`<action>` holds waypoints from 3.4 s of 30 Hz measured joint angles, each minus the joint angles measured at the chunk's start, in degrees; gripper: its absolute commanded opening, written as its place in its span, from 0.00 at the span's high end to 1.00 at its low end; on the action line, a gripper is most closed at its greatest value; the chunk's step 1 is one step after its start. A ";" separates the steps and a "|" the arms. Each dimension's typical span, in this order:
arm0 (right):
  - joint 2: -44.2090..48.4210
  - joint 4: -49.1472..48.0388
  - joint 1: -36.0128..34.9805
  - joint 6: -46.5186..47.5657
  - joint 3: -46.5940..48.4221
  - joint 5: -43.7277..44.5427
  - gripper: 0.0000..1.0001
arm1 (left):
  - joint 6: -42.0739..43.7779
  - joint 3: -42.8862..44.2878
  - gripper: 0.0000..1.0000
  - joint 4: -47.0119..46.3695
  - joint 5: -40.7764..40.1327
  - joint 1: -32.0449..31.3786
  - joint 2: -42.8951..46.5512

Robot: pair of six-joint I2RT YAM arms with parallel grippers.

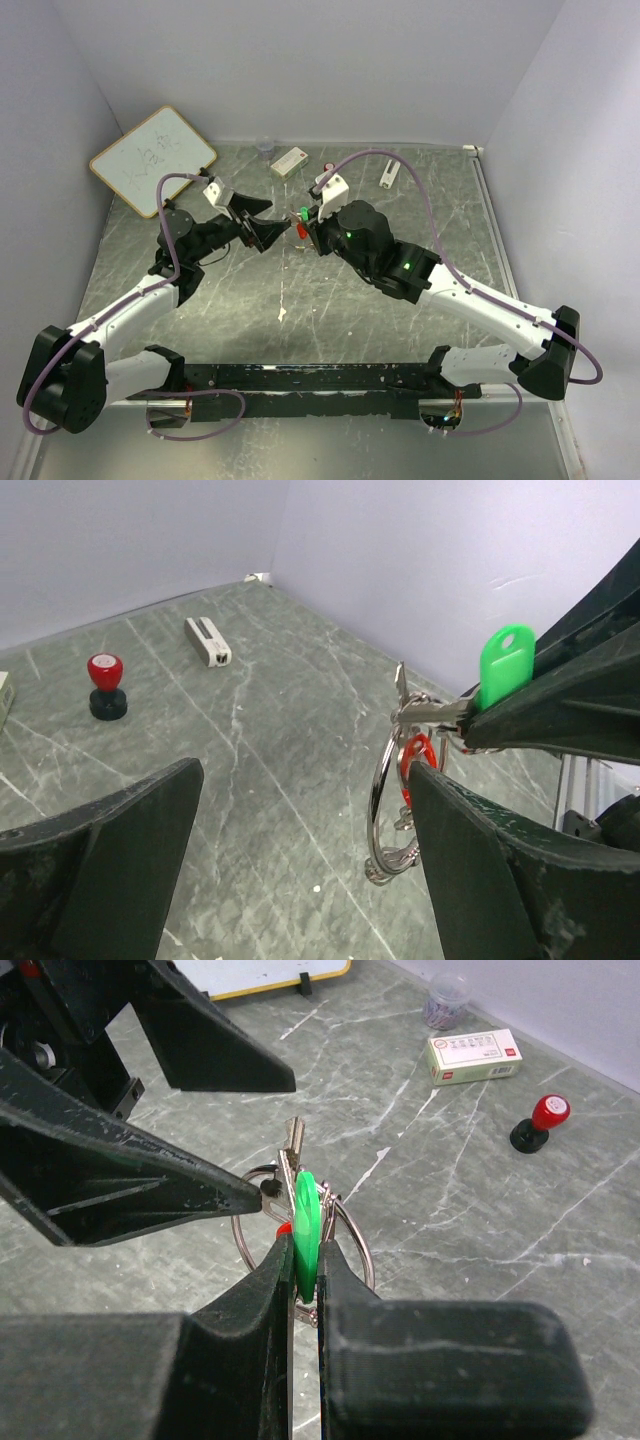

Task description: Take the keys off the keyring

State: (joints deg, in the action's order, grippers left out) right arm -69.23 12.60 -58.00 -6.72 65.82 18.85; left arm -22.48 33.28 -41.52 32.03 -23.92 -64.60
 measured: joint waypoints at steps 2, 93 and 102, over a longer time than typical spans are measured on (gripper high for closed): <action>0.00 -0.13 0.00 0.02 0.00 0.02 1.00 | 0.39 0.00 0.19 1.03 -0.37 -0.02 0.00; 12.09 -33.51 -1.27 6.34 -24.17 3.78 0.44 | 8.76 23.08 0.93 36.22 5.51 -2.82 13.62; 12.09 -32.68 -1.27 5.01 -24.15 1.53 0.49 | 8.55 23.08 0.93 36.17 3.91 -2.82 14.03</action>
State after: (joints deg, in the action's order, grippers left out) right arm -57.14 -20.08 -59.27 -1.72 41.67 20.38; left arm -13.93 56.36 -5.34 35.94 -26.74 -50.57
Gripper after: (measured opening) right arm 0.533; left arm 0.098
